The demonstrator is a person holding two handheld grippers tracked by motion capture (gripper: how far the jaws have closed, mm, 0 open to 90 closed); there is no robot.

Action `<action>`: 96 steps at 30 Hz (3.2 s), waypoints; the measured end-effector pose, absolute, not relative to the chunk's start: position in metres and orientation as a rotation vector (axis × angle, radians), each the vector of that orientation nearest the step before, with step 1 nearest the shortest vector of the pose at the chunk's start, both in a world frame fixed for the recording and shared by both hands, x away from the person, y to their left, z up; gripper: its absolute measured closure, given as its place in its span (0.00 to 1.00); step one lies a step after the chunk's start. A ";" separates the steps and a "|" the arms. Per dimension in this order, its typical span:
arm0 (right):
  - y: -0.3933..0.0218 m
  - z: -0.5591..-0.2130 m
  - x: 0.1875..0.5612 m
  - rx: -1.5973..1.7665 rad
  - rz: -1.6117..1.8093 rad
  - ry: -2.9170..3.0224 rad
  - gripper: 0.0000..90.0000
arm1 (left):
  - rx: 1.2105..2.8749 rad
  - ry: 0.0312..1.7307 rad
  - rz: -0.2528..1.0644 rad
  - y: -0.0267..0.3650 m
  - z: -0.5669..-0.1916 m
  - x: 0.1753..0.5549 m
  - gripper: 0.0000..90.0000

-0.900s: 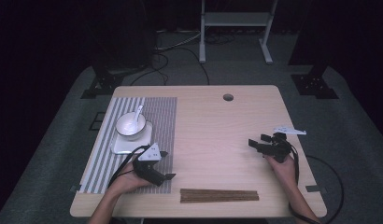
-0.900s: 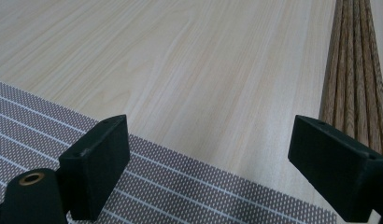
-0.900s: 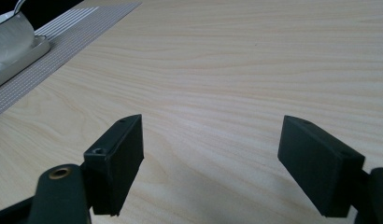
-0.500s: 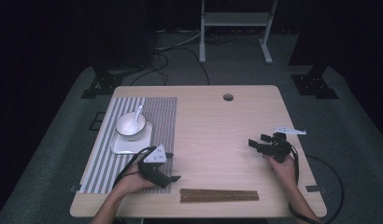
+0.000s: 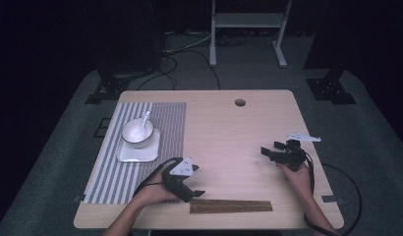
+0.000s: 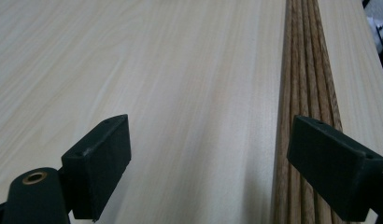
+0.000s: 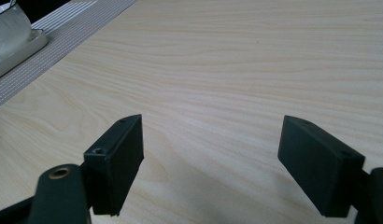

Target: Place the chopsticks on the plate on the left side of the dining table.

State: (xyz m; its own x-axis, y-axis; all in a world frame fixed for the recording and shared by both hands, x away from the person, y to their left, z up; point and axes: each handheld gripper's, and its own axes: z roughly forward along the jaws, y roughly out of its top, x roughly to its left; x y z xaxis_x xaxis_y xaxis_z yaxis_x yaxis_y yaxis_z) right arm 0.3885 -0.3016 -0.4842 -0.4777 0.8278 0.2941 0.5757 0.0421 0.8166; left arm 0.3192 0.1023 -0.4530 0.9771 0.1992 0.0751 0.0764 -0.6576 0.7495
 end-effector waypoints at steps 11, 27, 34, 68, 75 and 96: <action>-0.301 -0.484 0.388 1.427 1.399 2.062 0.23 | 2.300 0.159 0.171 0.085 -0.455 0.317 0.15; -0.301 -0.484 0.388 1.426 1.402 2.058 0.23 | 2.319 0.133 0.143 0.055 -0.458 0.315 0.19; -0.301 -0.484 0.387 1.424 1.400 2.059 0.23 | 2.341 0.121 0.134 0.048 -0.461 0.314 0.23; -0.301 -0.484 0.387 1.431 1.405 2.055 0.23 | 2.382 0.085 0.117 0.041 -0.468 0.311 0.37; -0.301 -0.484 0.387 1.432 1.405 2.055 0.23 | 2.375 0.098 0.094 0.042 -0.469 0.313 0.38; -0.301 -0.484 0.386 1.425 1.403 2.058 0.23 | 2.363 0.082 0.041 0.041 -0.473 0.312 0.69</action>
State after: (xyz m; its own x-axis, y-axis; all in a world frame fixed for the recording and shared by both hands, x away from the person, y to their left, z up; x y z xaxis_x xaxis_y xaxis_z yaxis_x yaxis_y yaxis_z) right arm 0.3863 -0.3009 -0.4838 -0.4791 0.8305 0.2842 0.5678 0.0464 0.8218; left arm 0.3118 0.0409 -0.4730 0.9974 0.0716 0.0056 0.0471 -0.7114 0.7012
